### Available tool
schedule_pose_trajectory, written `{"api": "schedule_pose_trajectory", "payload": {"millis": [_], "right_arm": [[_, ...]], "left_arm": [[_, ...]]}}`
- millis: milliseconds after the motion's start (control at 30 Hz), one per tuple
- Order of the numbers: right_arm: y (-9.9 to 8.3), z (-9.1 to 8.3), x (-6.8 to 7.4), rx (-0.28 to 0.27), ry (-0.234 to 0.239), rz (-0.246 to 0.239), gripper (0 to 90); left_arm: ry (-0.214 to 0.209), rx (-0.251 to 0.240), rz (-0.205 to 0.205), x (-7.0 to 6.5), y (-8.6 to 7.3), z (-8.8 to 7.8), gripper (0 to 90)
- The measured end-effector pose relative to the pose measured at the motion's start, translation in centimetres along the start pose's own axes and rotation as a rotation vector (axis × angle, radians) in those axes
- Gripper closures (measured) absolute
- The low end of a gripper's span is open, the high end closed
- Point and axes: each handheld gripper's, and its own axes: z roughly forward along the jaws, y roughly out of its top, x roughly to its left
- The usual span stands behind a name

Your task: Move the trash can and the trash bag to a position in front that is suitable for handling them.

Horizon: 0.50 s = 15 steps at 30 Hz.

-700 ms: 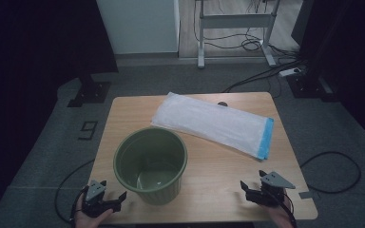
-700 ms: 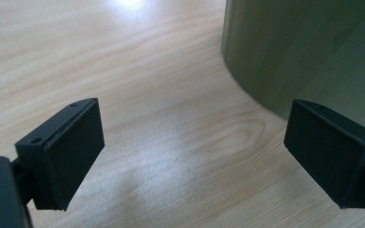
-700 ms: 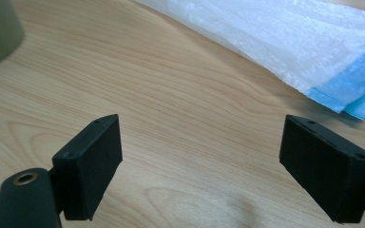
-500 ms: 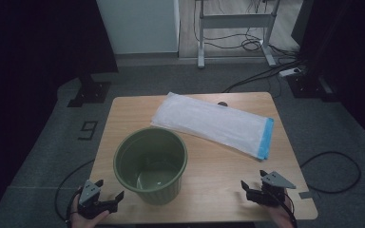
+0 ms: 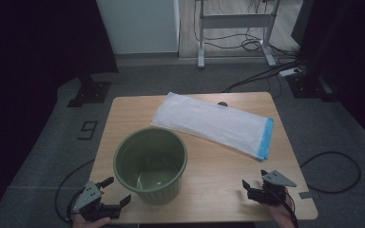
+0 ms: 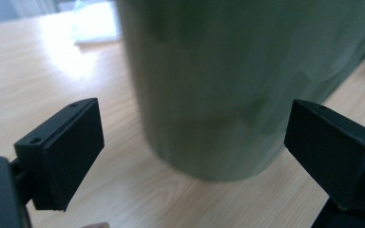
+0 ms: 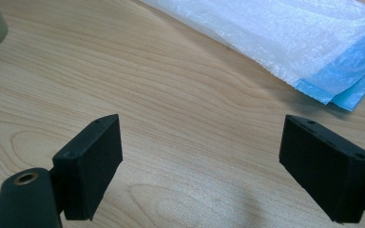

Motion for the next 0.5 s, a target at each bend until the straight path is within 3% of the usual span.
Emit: {"api": "schedule_pose_trajectory", "payload": {"millis": [167, 500], "right_arm": [[-0.1, -0.1, 0.1, -0.001, 0.002, 0.017, 14.3], [0.2, 0.4, 0.1, -0.004, -0.001, 0.023, 14.6]], "left_arm": [[-0.072, 0.007, 0.058, -0.9, 1.3, 1.9, 5.3], [-0.101, 0.032, 0.084, -1.8, 2.9, 4.8, 8.8]]}}
